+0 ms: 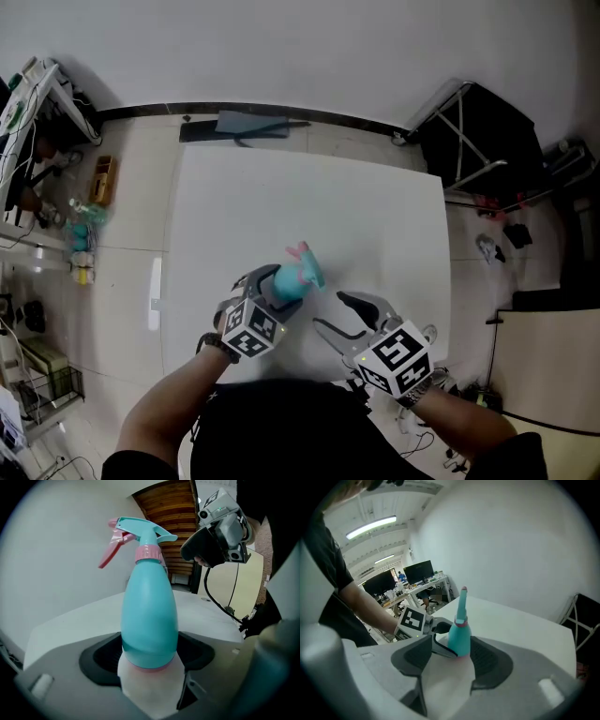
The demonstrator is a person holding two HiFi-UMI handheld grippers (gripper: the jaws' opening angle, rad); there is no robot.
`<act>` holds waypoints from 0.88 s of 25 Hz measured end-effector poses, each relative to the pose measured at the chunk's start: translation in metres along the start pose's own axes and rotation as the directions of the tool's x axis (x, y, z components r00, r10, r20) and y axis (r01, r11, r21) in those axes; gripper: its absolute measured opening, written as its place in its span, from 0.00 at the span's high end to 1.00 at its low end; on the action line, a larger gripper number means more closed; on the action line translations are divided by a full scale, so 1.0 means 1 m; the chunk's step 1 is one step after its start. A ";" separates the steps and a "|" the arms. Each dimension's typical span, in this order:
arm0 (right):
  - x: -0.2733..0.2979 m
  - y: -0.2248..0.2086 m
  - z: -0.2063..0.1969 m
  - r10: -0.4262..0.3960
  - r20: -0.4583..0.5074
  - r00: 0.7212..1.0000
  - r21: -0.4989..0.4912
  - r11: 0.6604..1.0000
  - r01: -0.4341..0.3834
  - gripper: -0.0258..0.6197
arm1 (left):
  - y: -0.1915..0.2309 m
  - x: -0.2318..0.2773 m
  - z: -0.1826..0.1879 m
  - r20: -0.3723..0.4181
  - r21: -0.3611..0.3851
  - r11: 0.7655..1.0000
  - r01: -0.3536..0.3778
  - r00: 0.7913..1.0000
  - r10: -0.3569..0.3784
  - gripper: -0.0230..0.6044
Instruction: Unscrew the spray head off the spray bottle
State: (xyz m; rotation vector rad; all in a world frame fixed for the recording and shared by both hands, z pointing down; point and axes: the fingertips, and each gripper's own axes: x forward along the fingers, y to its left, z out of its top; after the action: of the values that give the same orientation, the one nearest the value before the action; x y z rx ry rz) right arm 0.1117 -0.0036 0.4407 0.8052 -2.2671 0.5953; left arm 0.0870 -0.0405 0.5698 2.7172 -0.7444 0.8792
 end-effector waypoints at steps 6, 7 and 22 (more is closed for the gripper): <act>0.007 0.002 -0.002 -0.036 0.023 0.999 -0.059 0.998 0.038 0.58 | 0.001 -0.001 -0.008 0.011 -0.018 1.000 -0.013 1.000 0.013 0.35; 0.008 0.001 -0.002 -0.040 0.026 0.999 -0.063 0.997 0.042 0.58 | 0.002 -0.001 -0.008 0.011 -0.019 1.000 -0.015 1.000 0.015 0.35; 0.015 0.003 -0.020 -0.061 0.020 0.998 -0.072 0.996 0.062 0.59 | 0.001 -0.001 -0.022 -0.012 -0.019 0.999 -0.026 1.000 0.026 0.33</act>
State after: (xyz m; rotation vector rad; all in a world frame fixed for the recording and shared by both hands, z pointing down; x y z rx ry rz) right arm 0.1091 0.0046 0.4640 0.8439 -2.2575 0.4774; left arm 0.0754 -0.0338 0.5871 2.6892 -0.7840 0.8881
